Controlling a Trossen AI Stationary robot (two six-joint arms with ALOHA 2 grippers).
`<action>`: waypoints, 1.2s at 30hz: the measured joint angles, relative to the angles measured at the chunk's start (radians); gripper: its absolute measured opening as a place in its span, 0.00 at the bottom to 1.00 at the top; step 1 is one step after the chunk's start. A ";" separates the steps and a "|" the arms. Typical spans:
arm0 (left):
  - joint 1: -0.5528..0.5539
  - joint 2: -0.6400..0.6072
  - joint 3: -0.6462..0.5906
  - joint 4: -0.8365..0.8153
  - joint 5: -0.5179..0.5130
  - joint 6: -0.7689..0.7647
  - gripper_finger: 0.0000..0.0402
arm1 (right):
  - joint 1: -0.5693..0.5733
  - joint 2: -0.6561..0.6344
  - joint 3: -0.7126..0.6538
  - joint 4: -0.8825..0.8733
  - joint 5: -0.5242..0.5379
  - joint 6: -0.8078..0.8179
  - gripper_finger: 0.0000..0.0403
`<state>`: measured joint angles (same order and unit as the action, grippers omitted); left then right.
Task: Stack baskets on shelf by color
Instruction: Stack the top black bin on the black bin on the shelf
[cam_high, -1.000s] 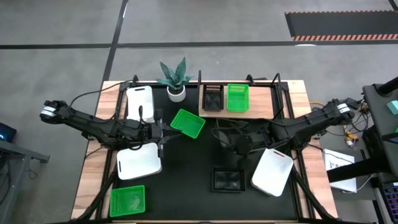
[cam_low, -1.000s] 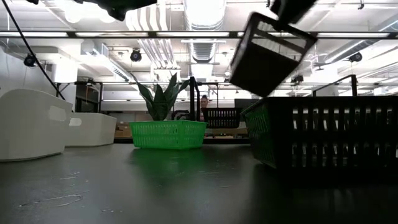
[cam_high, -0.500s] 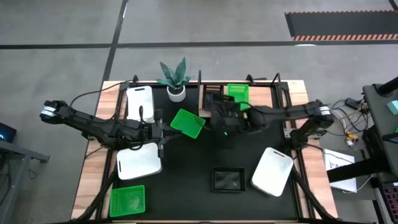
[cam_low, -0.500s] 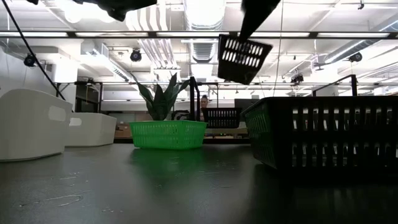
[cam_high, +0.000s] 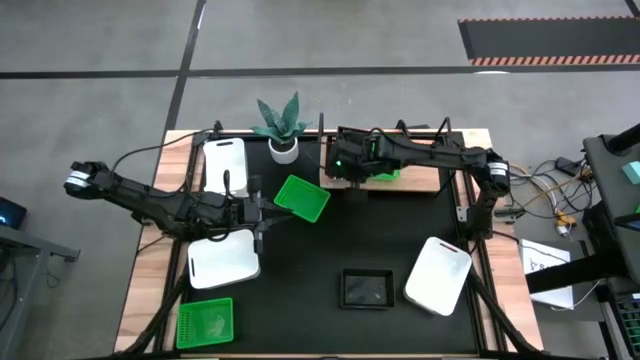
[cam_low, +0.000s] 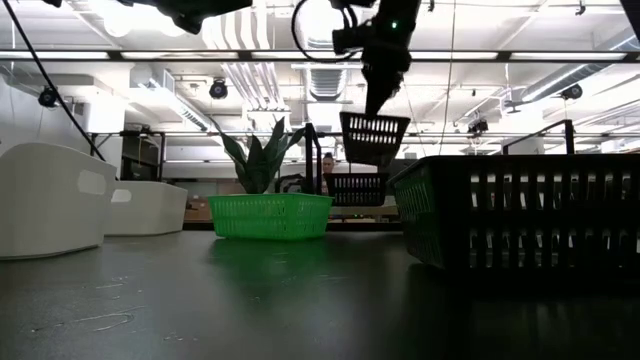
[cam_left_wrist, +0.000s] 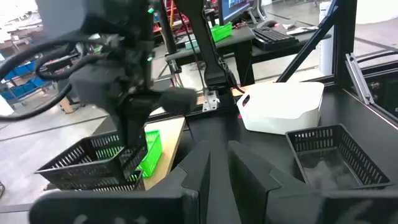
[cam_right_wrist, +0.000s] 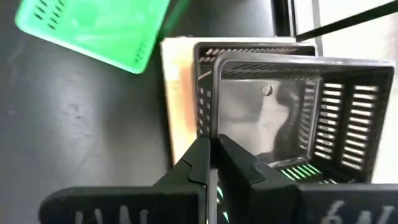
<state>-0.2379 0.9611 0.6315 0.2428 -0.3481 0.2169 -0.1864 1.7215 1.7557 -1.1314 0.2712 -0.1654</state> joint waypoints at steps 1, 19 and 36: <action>0.000 0.000 0.000 0.000 0.000 0.000 0.10 | -0.010 0.005 0.000 0.005 -0.008 -0.015 0.03; 0.000 0.000 0.000 0.000 0.000 0.006 0.10 | -0.058 0.015 -0.003 0.127 -0.044 -0.102 0.03; 0.000 0.000 0.000 0.001 0.000 0.005 0.10 | -0.076 0.061 -0.009 0.135 -0.045 -0.128 0.03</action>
<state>-0.2380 0.9607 0.6315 0.2436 -0.3481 0.2222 -0.2623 1.7824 1.7470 -0.9962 0.2260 -0.2938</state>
